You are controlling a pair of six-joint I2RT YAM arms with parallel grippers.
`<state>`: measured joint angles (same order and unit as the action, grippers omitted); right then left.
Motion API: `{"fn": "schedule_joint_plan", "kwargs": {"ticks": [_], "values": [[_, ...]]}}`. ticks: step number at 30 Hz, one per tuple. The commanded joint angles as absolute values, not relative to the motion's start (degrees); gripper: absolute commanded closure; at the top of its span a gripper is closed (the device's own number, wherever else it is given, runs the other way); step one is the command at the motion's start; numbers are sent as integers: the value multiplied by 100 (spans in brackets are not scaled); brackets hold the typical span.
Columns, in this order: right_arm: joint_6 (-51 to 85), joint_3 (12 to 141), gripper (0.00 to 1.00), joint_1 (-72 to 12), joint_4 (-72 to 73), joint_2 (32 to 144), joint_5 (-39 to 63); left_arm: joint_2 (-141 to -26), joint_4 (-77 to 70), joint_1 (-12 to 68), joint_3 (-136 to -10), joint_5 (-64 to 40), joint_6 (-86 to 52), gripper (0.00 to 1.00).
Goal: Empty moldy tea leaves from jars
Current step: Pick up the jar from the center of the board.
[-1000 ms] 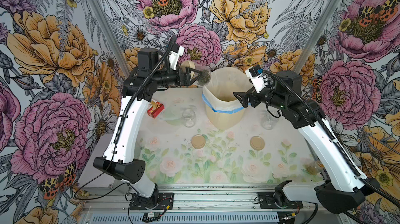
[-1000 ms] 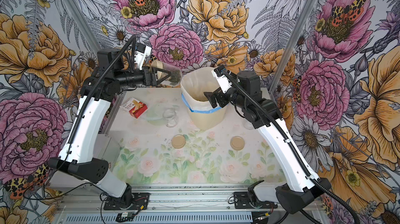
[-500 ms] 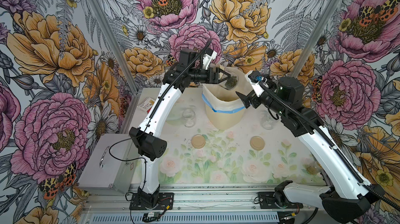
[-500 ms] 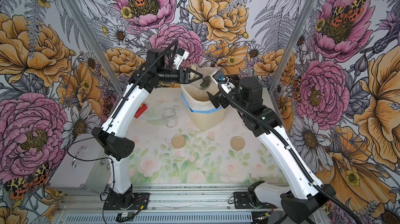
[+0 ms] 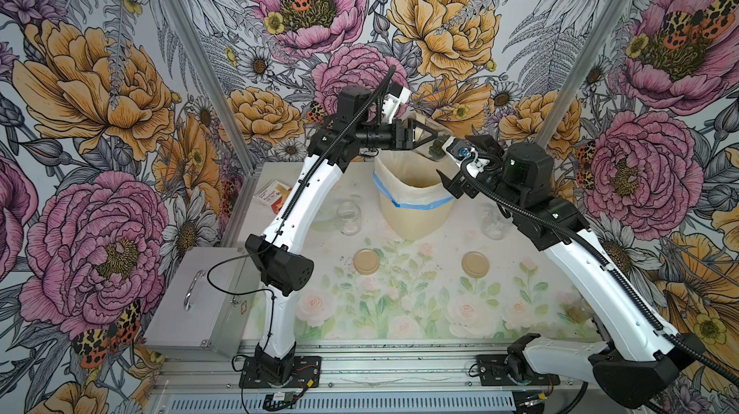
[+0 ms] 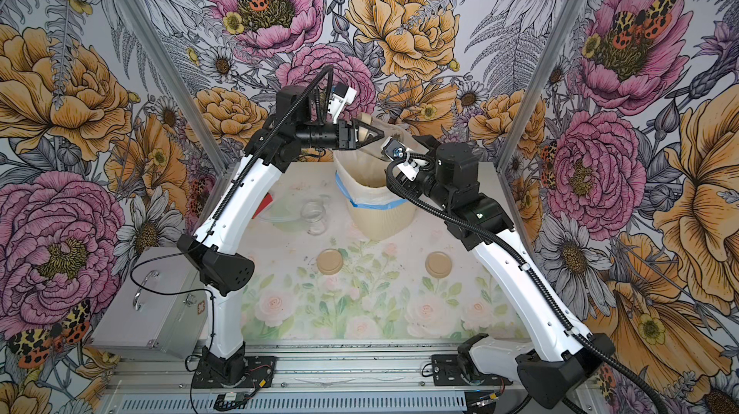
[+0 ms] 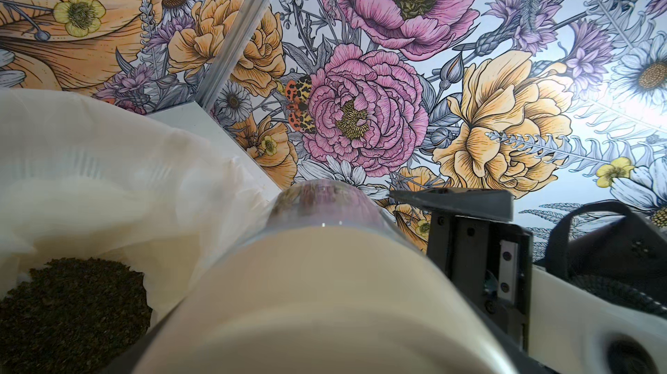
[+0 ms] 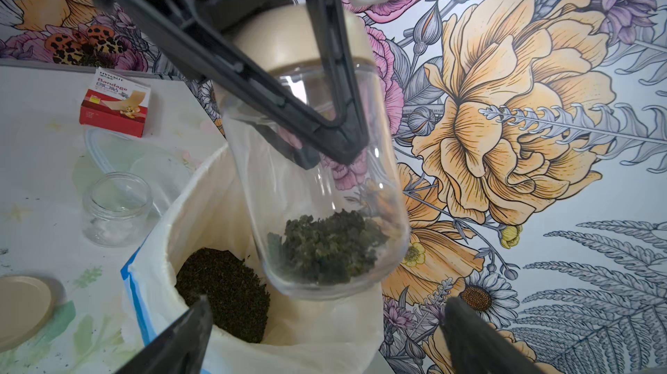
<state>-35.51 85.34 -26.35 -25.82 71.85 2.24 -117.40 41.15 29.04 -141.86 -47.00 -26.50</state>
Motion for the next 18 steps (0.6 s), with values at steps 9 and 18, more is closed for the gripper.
{"fn": "schedule_joint_plan", "kwargs": {"ticks": [9, 18], "values": [[-3114, 9317, 0, -2163, -2624, 7749, 1678, -11815, 3666, 3018, -14324, -4920, -2866, 44], [-2807, 9736, 0, -1835, -3553, 8061, 2710, -11440, 3674, 3130, -13778, -5061, -2703, 44]]}}
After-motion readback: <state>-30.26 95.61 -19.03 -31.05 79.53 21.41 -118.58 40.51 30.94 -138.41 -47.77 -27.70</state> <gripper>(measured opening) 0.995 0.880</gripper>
